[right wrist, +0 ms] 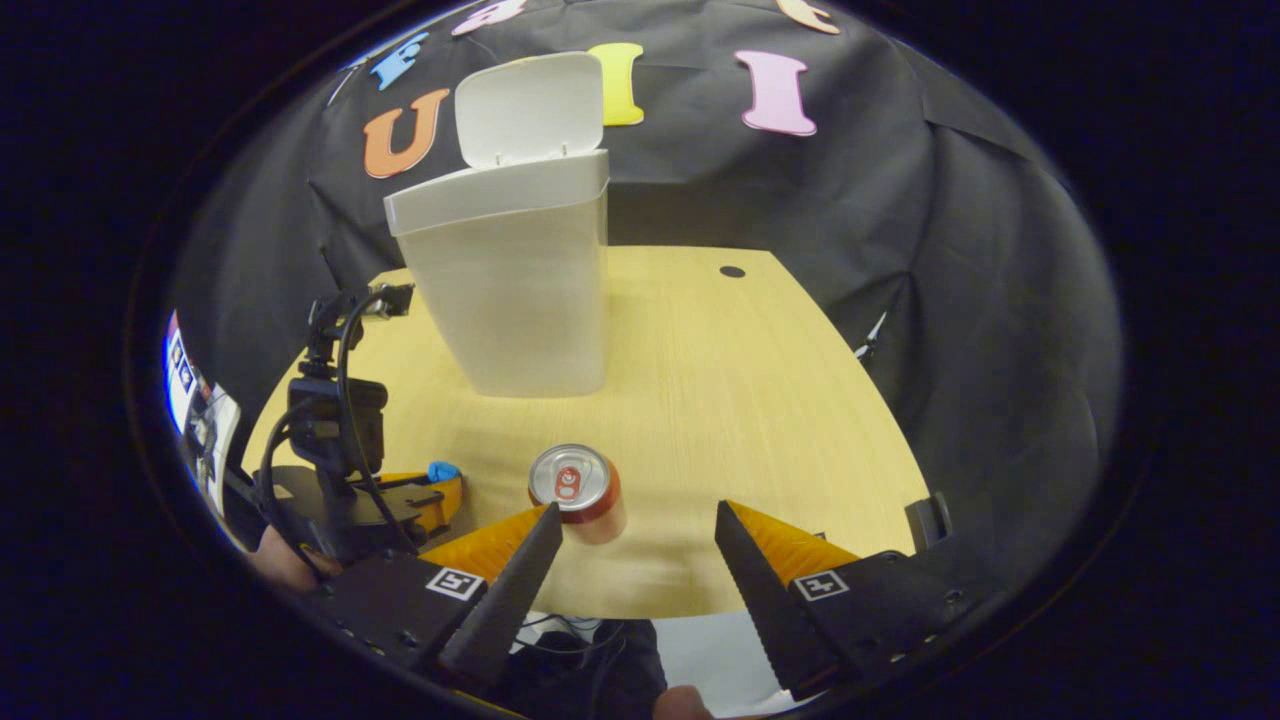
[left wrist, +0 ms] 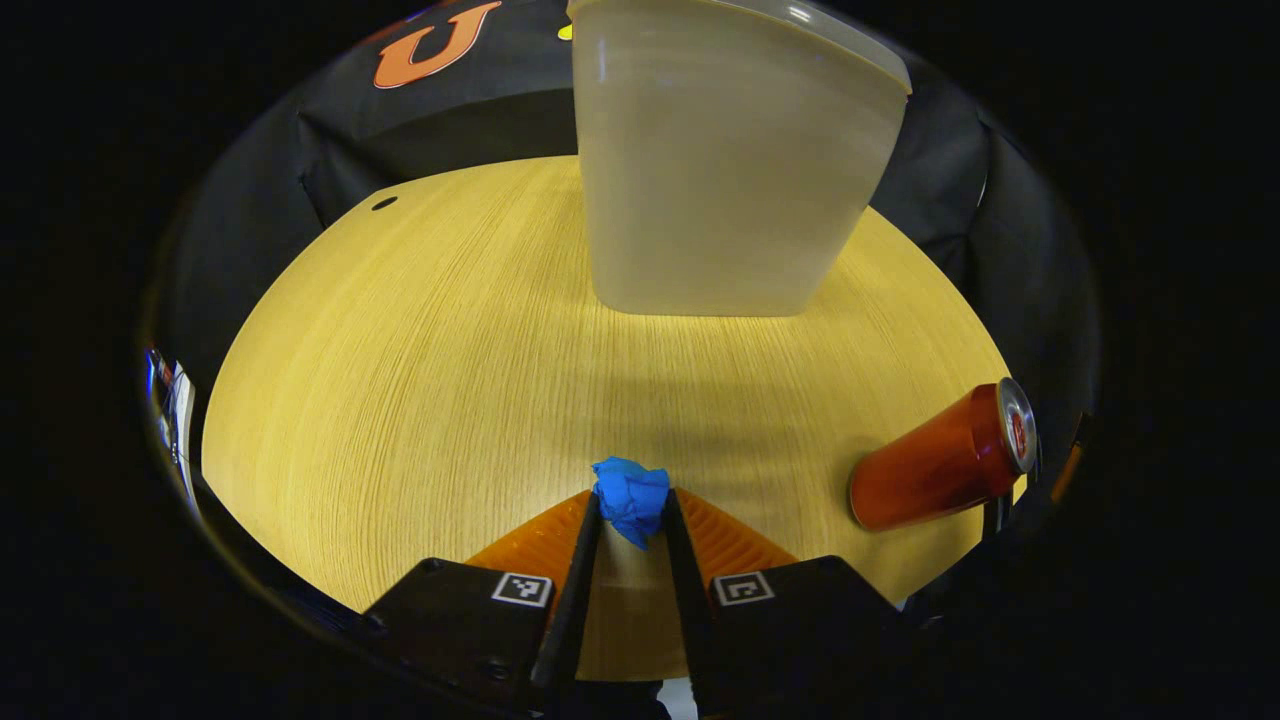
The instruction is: Press the lid of the desktop garbage bin to open it, pick up the crumpled paper on the desktop and throw it into the bin, then pick up the pop can on the desktop and drop it into the bin, and finally close the garbage bin lid.
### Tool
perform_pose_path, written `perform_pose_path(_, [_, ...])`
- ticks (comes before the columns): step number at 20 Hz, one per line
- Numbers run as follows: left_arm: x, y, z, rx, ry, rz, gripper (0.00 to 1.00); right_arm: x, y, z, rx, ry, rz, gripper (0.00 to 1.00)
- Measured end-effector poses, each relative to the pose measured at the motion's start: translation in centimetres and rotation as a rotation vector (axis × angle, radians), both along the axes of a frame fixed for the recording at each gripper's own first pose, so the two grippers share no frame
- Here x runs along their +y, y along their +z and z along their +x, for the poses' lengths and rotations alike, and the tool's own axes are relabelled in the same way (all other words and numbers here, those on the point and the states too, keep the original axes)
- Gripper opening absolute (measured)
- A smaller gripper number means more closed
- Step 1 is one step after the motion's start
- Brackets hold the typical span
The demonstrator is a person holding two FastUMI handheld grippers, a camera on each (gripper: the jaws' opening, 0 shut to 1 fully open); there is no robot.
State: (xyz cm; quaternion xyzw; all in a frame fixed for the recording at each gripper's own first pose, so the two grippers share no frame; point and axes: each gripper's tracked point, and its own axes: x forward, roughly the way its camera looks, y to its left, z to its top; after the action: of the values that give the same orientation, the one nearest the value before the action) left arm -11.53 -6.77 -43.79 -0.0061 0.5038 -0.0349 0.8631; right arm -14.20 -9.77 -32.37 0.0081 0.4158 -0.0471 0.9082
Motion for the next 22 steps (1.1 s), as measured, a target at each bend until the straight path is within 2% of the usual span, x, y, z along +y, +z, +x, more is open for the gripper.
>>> perform_pose_path(6, [0.0, 1.5, 1.4, -0.042, -0.023, -0.003, 0.33, 0.2, -0.7, -0.5, 0.006, -0.004, 0.009, 0.96])
perform_pose_path(9, [0.0, 3.5, 2.8, -0.08, -0.032, -0.015, 0.33, 0.7, -1.9, -1.2, 0.029, 0.008, 0.017, 0.96])
perform_pose_path(10, [-0.4, 3.7, 1.9, -0.097, -0.033, -0.016, 0.33, 1.0, -2.2, -1.4, 0.034, 0.016, 0.019, 0.96])
perform_pose_path(13, [0.5, 6.6, 4.3, -0.167, -0.039, -0.004, 0.33, 1.9, -3.6, -1.7, 0.057, 0.051, 0.027, 0.96])
perform_pose_path(15, [0.9, 8.6, 5.4, -0.218, -0.041, 0.0, 0.33, 2.4, -4.7, -1.4, 0.062, 0.066, 0.04, 0.98])
perform_pose_path(22, [2.1, 14.4, 8.2, -0.375, -0.039, 0.025, 0.33, 3.8, -9.4, 0.9, 0.096, 0.085, 0.058, 0.94])
